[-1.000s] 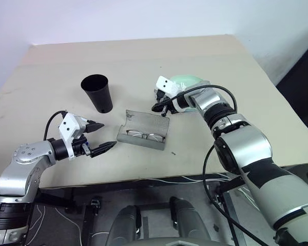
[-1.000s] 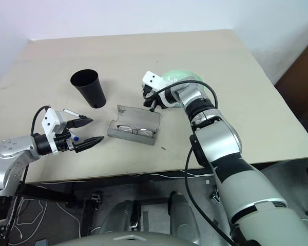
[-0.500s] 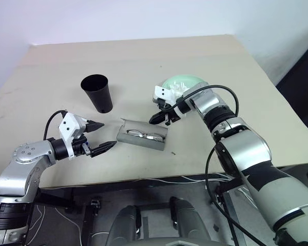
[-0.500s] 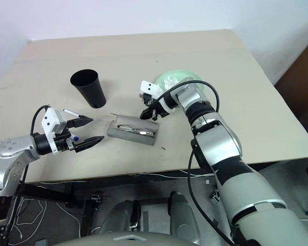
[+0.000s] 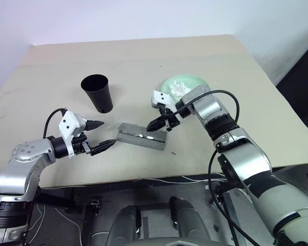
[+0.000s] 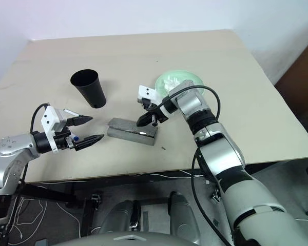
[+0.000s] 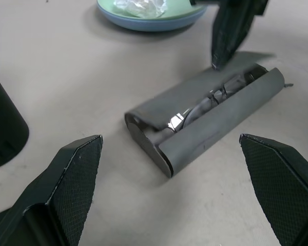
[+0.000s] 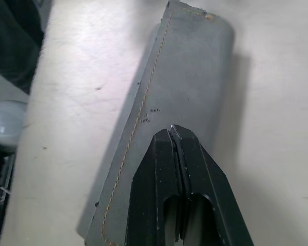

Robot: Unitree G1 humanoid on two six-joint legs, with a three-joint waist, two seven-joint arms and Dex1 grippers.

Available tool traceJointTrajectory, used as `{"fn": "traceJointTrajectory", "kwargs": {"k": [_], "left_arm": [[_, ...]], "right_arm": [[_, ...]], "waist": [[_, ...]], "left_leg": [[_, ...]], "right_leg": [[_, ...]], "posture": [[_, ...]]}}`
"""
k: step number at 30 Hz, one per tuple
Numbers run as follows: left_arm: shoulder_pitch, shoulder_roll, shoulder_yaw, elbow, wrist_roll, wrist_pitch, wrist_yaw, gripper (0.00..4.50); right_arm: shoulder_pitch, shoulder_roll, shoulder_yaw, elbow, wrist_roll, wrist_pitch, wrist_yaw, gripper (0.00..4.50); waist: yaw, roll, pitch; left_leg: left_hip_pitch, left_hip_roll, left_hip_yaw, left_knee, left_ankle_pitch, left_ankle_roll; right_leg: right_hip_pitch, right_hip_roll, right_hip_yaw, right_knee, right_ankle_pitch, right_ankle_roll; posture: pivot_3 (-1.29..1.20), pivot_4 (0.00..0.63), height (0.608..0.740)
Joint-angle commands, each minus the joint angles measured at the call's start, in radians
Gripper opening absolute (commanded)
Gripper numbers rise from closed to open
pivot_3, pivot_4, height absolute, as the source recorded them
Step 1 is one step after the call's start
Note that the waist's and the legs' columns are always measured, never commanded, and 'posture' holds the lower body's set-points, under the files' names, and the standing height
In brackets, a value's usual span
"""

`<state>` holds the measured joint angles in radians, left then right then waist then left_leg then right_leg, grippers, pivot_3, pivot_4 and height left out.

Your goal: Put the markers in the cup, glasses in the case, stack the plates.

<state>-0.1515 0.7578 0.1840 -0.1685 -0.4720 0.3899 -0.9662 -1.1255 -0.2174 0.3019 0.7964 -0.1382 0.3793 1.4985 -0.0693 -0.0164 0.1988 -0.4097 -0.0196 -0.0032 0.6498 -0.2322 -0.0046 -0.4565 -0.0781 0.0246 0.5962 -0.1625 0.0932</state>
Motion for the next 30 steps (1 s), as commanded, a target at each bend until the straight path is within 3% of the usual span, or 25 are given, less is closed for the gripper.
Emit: {"fn": "traceJointTrajectory", "kwargs": {"k": [1,15,30], "left_arm": [[-0.01,0.012,0.022,-0.026,-0.015,0.001,-0.003,4.5],[-0.018,0.007,0.017,-0.008,-0.012,-0.006,-0.011,4.5],[-0.035,-0.011,0.03,0.009,-0.039,-0.023,-0.028,4.5]], "right_arm": [[0.025,-0.014,0.024,-0.11,0.023,0.041,0.013,0.03],[0.089,-0.034,0.056,-0.261,0.087,0.119,-0.011,0.03],[0.113,-0.041,0.098,-0.255,0.106,0.105,-0.058,0.03]], "waist": [[0.0,0.0,0.0],[0.0,0.0,0.0],[0.0,0.0,0.0]], "left_leg": [[0.0,0.0,0.0,0.0,0.0,0.0],[0.0,0.0,0.0,0.0,0.0,0.0],[0.001,0.0,0.0,0.0,0.0,0.0]], "right_leg": [[0.0,0.0,0.0,0.0,0.0,0.0],[0.0,0.0,0.0,0.0,0.0,0.0],[0.0,0.0,0.0,0.0,-0.001,-0.002]], "posture": [[0.0,0.15,0.733],[0.0,0.15,0.733],[0.0,0.15,0.733]]}}
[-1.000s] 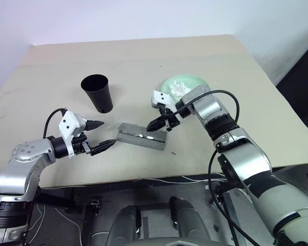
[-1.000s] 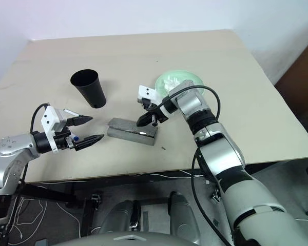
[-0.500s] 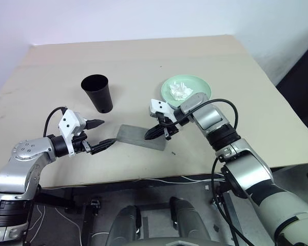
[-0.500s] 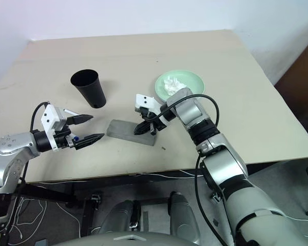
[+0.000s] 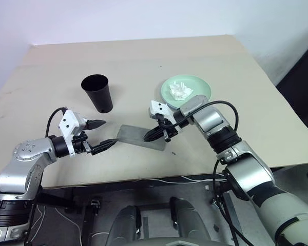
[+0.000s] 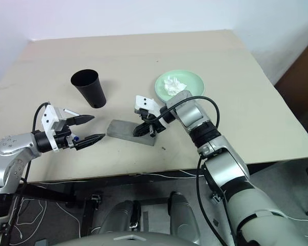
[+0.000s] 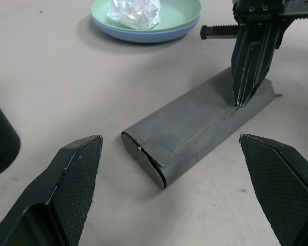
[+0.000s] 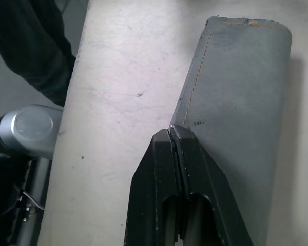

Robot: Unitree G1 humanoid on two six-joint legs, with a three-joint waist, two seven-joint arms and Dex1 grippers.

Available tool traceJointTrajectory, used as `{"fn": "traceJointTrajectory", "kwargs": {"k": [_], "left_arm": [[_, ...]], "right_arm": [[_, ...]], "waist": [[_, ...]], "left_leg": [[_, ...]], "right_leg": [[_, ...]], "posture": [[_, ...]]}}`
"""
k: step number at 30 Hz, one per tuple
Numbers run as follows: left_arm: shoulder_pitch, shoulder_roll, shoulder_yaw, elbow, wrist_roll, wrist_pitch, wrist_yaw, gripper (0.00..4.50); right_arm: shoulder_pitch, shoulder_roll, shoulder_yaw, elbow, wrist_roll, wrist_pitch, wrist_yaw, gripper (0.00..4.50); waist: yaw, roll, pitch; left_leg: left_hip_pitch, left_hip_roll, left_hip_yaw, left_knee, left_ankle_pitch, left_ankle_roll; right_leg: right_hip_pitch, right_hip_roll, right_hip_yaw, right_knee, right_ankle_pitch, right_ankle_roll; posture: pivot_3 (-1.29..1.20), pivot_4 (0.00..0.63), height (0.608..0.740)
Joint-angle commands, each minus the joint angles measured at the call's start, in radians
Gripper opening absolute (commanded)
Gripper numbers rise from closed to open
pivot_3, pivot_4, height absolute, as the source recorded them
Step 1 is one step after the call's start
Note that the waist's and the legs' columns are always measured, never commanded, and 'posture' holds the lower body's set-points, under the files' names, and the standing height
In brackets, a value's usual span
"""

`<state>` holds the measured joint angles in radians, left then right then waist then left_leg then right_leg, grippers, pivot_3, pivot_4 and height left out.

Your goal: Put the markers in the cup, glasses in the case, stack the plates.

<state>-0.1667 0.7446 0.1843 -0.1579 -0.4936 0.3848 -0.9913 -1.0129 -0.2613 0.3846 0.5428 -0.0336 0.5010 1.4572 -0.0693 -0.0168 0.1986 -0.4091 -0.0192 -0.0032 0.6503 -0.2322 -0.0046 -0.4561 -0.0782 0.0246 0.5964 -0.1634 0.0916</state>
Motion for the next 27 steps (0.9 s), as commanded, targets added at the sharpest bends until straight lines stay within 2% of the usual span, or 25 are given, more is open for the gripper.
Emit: {"fn": "traceJointTrajectory", "kwargs": {"k": [1,12,16,27], "left_arm": [[-0.023,0.002,0.03,0.001,-0.017,-0.019,-0.004,4.5],[-0.04,0.002,0.116,0.011,-0.074,-0.007,0.015,4.5],[-0.004,0.001,0.155,-0.02,-0.096,-0.02,0.015,4.5],[0.016,0.013,0.174,-0.03,-0.111,-0.01,0.004,4.5]], "right_arm": [[-0.001,0.004,0.016,0.003,0.002,-0.019,-0.019,0.03],[-0.05,-0.009,-0.057,-0.009,0.075,-0.045,-0.035,0.03],[-0.048,-0.023,-0.073,-0.011,0.092,-0.068,-0.035,0.03],[-0.049,-0.039,-0.085,-0.015,0.129,-0.052,-0.049,0.03]], "waist": [[0.0,0.0,0.0],[0.001,0.0,0.0],[0.0,0.0,0.0],[0.001,0.0,0.0]], "left_leg": [[0.0,0.0,0.0,0.0,0.0,0.0],[0.001,0.001,0.0,0.0,0.0,0.0],[0.0,0.0,0.0,0.0,0.0,0.0],[0.0,0.0,0.0,0.0,0.0,0.0]], "right_leg": [[0.0,0.0,0.0,0.0,0.0,0.0],[0.001,0.001,0.0,0.0,0.0,0.0],[0.001,0.0,0.0,-0.001,0.0,0.0],[0.001,-0.001,0.0,-0.001,0.0,0.0]], "posture": [[0.0,0.15,0.733],[0.0,0.15,0.733],[0.0,0.15,0.733],[0.0,0.15,0.733]]}}
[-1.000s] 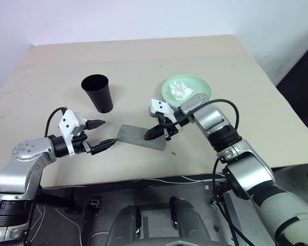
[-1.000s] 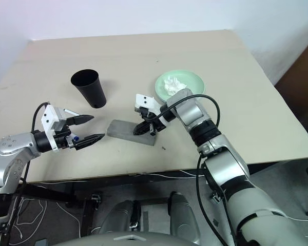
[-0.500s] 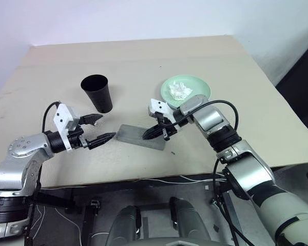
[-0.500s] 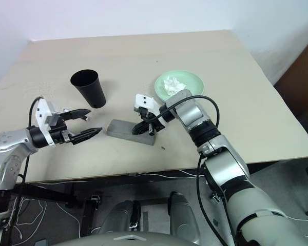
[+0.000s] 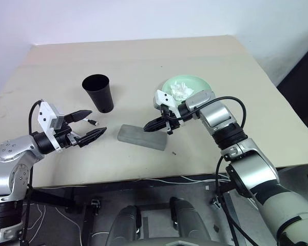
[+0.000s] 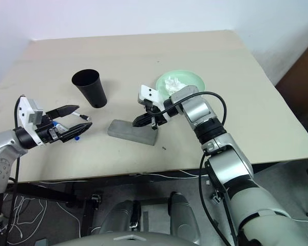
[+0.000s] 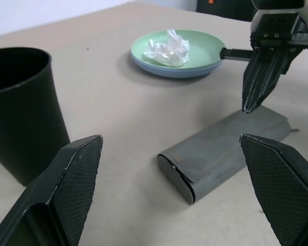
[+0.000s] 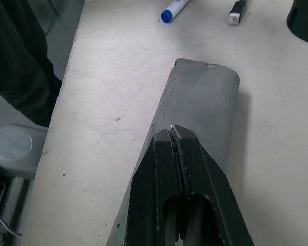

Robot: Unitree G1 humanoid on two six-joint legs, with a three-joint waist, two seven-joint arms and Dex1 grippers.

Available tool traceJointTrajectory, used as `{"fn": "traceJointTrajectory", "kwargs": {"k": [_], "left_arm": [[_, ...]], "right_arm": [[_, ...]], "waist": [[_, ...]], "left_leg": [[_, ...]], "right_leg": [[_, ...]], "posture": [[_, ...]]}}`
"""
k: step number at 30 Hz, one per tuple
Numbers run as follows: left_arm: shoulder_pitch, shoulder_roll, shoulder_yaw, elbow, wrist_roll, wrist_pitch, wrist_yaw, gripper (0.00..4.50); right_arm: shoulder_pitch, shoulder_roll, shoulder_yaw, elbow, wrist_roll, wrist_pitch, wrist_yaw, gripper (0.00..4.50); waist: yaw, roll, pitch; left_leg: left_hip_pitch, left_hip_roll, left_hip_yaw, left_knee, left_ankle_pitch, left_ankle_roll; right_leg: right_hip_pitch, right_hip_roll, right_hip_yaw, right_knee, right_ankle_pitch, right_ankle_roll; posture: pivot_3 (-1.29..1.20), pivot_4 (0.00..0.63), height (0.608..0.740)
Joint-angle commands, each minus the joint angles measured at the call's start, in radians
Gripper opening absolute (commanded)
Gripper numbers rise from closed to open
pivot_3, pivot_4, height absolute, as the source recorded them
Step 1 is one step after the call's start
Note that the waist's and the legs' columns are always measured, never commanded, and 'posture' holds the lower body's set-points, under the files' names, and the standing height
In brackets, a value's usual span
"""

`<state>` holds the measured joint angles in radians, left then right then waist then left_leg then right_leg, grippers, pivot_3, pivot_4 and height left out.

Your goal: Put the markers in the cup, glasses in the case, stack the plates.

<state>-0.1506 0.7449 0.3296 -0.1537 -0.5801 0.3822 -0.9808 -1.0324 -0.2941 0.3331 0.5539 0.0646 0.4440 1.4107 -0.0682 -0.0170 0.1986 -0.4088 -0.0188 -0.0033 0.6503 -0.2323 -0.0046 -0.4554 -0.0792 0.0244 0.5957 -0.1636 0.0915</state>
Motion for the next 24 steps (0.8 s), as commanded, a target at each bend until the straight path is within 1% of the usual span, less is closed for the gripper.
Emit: {"fn": "traceJointTrajectory", "kwargs": {"k": [1,7,17,21,24], "left_arm": [[0.001,0.012,0.033,-0.037,-0.032,-0.003,-0.008,4.5],[0.004,0.016,0.049,-0.043,-0.05,0.002,-0.004,4.5],[-0.001,0.027,0.058,-0.066,-0.08,0.008,-0.002,4.5],[0.003,0.029,0.061,-0.078,-0.086,0.015,0.006,4.5],[0.025,0.027,0.076,-0.087,-0.093,0.031,0.015,4.5]], "right_arm": [[-0.032,-0.006,-0.041,-0.03,0.039,0.014,-0.004,0.03],[-0.041,-0.01,-0.08,-0.047,0.086,0.061,-0.015,0.03],[-0.039,-0.038,-0.1,-0.074,0.122,0.079,-0.03,0.03],[-0.087,-0.031,-0.191,-0.054,0.219,0.173,-0.049,0.03],[-0.12,-0.035,-0.251,-0.02,0.245,0.16,-0.098,0.03]], "waist": [[0.0,0.0,0.0],[0.0,0.0,0.0],[0.0,0.0,0.0],[0.0,0.0,0.0],[-0.001,0.0,0.0]], "left_leg": [[0.0,0.0,0.0,0.0,0.0,0.0],[0.0,0.0,0.0,0.0,0.0,0.0],[0.0,0.0,0.0,0.0,0.0,0.0],[0.0,0.0,0.0,0.0,0.0,0.0],[0.0,0.0,0.0,0.0,0.0,0.0]], "right_leg": [[0.0,0.0,0.0,0.0,0.0,0.0],[0.0,0.0,0.0,0.0,0.0,0.0],[0.0,0.0,0.0,0.0,0.0,0.0],[0.0,0.0,0.0,0.0,0.0,0.0],[-0.001,0.0,0.0,0.0,0.0,0.0]], "posture": [[0.0,0.15,0.733],[0.0,0.15,0.733],[0.0,0.15,0.733],[0.0,0.15,0.733],[0.0,0.15,0.733]]}}
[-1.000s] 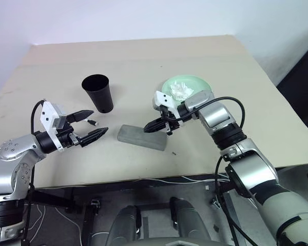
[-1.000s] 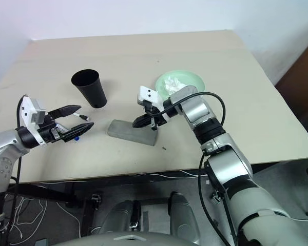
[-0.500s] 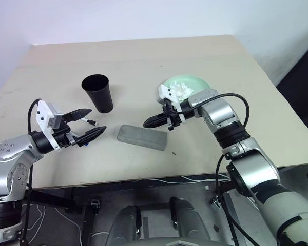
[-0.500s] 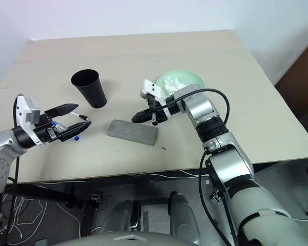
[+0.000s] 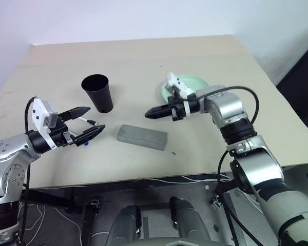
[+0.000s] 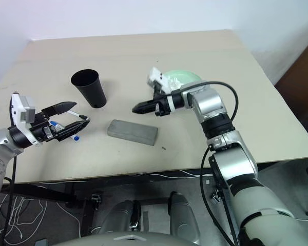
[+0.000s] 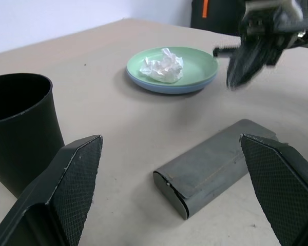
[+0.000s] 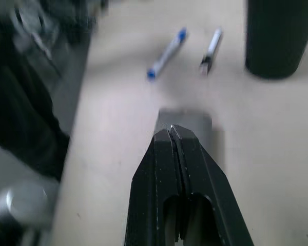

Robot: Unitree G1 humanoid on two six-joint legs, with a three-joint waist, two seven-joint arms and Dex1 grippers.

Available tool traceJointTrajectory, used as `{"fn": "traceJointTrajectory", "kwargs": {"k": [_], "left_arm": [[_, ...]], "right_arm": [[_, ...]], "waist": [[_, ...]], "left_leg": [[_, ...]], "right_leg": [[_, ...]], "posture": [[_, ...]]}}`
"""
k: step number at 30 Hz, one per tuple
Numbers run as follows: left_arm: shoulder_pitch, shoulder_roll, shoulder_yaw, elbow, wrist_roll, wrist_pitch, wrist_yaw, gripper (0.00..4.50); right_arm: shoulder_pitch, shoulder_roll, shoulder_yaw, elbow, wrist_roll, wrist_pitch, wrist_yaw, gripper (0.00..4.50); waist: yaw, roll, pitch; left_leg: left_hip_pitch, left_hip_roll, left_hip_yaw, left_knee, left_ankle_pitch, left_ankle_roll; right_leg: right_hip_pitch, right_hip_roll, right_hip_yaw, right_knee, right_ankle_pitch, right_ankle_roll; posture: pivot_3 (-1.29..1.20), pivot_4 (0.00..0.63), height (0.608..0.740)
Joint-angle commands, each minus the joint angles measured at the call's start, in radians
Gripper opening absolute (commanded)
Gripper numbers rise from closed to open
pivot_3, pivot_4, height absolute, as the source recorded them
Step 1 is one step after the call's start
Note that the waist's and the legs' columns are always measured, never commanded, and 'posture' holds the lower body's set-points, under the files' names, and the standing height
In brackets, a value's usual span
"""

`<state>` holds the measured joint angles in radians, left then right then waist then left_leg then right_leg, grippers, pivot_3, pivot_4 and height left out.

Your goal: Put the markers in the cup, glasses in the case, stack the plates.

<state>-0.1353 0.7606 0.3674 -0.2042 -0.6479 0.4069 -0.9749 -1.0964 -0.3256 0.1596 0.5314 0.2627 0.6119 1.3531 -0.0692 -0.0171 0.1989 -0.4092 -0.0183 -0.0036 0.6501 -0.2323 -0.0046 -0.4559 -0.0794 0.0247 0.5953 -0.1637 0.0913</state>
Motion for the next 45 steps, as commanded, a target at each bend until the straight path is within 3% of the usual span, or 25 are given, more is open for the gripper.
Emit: {"fn": "traceJointTrajectory", "kwargs": {"k": [1,13,16,20,26,31,37,41,45], "left_arm": [[0.018,0.011,0.043,-0.039,-0.025,0.008,0.013,4.5],[0.183,0.01,0.171,-0.11,-0.011,0.012,0.111,4.5],[0.237,0.022,0.187,-0.101,0.051,-0.003,0.15,4.5],[0.246,0.021,0.193,-0.084,0.103,0.002,0.215,4.5],[0.218,0.057,0.19,-0.035,0.134,-0.024,0.187,4.5],[0.153,0.158,0.128,0.091,0.233,-0.138,0.092,4.5],[0.043,0.317,0.01,0.339,0.347,-0.328,-0.106,4.5],[-0.136,0.393,-0.124,0.565,0.435,-0.477,-0.244,4.5],[-0.313,0.404,-0.255,0.769,0.532,-0.628,-0.34,4.5]], "right_arm": [[-0.068,-0.006,-0.093,0.02,0.049,-0.016,-0.058,0.03],[-0.089,-0.032,-0.068,0.102,-0.004,-0.114,-0.072,0.03],[-0.093,-0.029,-0.049,0.126,-0.027,-0.144,-0.066,0.03],[-0.103,-0.017,-0.039,0.16,-0.043,-0.171,-0.062,0.87],[-0.126,0.001,-0.037,0.205,-0.06,-0.218,-0.067,2.85],[-0.149,0.014,-0.043,0.263,-0.089,-0.253,-0.128,4.48],[-0.142,0.009,-0.042,0.259,-0.09,-0.233,-0.112,4.48],[-0.139,-0.003,-0.047,0.24,-0.077,-0.169,-0.092,4.48],[-0.131,-0.013,-0.047,0.204,-0.066,-0.13,-0.073,4.48]], "waist": [[0.001,0.0,0.0],[-0.001,0.0,0.0],[0.0,0.0,0.0],[0.002,0.0,0.0],[0.0,0.0,0.0],[-0.001,0.0,0.0],[-0.001,0.0,0.0],[0.001,0.0,0.0],[0.001,0.0,0.0]], "left_leg": [[0.0,0.0,0.0,0.0,0.0,0.0],[-0.001,0.001,0.001,-0.002,0.0,0.0],[-0.001,0.001,0.001,-0.002,0.0,0.0],[-0.001,0.001,0.0,-0.001,0.0,0.0],[-0.001,0.001,0.0,-0.002,0.0,0.0],[-0.001,0.001,0.001,-0.003,0.0,0.0],[-0.002,0.001,0.001,-0.003,0.0,0.0],[-0.003,0.001,0.001,-0.005,0.0,0.0],[-0.004,0.0,0.003,-0.004,0.0,0.0]], "right_leg": [[0.0,0.0,0.0,0.0,0.0,0.0],[-0.002,0.0,0.0,-0.002,0.0,0.0],[-0.002,0.0,0.0,-0.002,0.0,0.0],[-0.002,0.0,0.0,-0.002,-0.001,-0.001],[-0.002,0.0,0.0,-0.002,-0.001,-0.001],[-0.003,0.0,0.0,-0.002,-0.001,-0.002],[-0.004,0.0,0.0,-0.002,-0.002,-0.003],[-0.006,-0.002,-0.001,-0.002,-0.002,-0.003],[-0.006,-0.002,-0.002,-0.002,-0.002,-0.003]], "posture": [[0.0,0.15,0.733],[0.0,0.15,0.733],[0.0,0.15,0.733],[0.0,0.15,0.733],[0.0,0.15,0.733],[0.0,0.15,0.733],[0.0,0.15,0.733],[0.0,0.15,0.733],[0.0,0.15,0.733]]}}
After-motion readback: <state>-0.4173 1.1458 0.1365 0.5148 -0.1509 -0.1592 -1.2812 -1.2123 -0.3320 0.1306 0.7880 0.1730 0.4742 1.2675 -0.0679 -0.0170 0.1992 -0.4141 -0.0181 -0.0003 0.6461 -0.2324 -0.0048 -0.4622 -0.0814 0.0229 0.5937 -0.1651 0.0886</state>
